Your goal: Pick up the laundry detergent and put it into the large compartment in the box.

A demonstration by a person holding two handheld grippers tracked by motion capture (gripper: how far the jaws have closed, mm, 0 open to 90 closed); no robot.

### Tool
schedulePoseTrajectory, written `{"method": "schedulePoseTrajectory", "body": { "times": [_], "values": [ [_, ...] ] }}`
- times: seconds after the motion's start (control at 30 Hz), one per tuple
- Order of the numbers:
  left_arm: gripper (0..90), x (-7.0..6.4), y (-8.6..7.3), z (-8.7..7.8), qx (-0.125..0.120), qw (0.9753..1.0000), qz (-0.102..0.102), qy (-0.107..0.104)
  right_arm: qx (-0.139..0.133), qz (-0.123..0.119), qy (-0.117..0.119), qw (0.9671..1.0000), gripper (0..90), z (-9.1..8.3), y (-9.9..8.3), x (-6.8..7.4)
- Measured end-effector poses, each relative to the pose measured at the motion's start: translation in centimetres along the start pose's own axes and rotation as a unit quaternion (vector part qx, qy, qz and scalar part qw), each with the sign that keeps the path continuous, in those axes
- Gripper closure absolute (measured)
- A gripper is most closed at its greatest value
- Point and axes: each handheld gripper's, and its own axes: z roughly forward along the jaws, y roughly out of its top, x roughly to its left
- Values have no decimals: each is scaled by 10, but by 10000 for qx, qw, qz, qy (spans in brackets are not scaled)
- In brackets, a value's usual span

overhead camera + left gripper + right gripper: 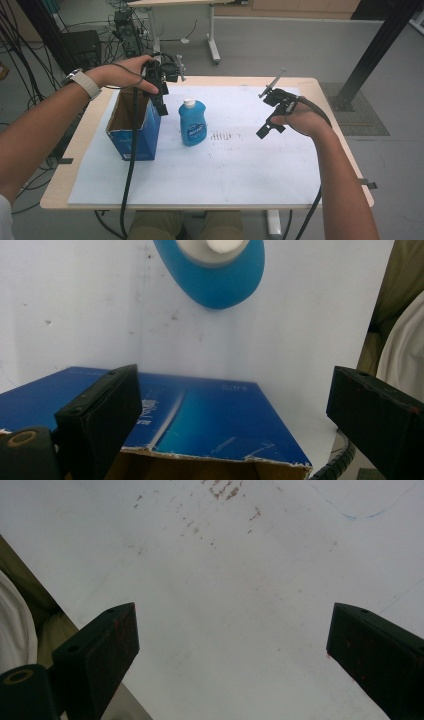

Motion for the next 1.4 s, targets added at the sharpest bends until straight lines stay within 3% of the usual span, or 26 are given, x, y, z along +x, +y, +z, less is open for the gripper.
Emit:
{"method": "schedulePoseTrajectory", "body": {
  "times": [1.4],
  "values": [
    [76,-1,-1,-6,-17,9999,-88,55,-59,11,-51,10000,64,-5,-3,5]
  ]
}}
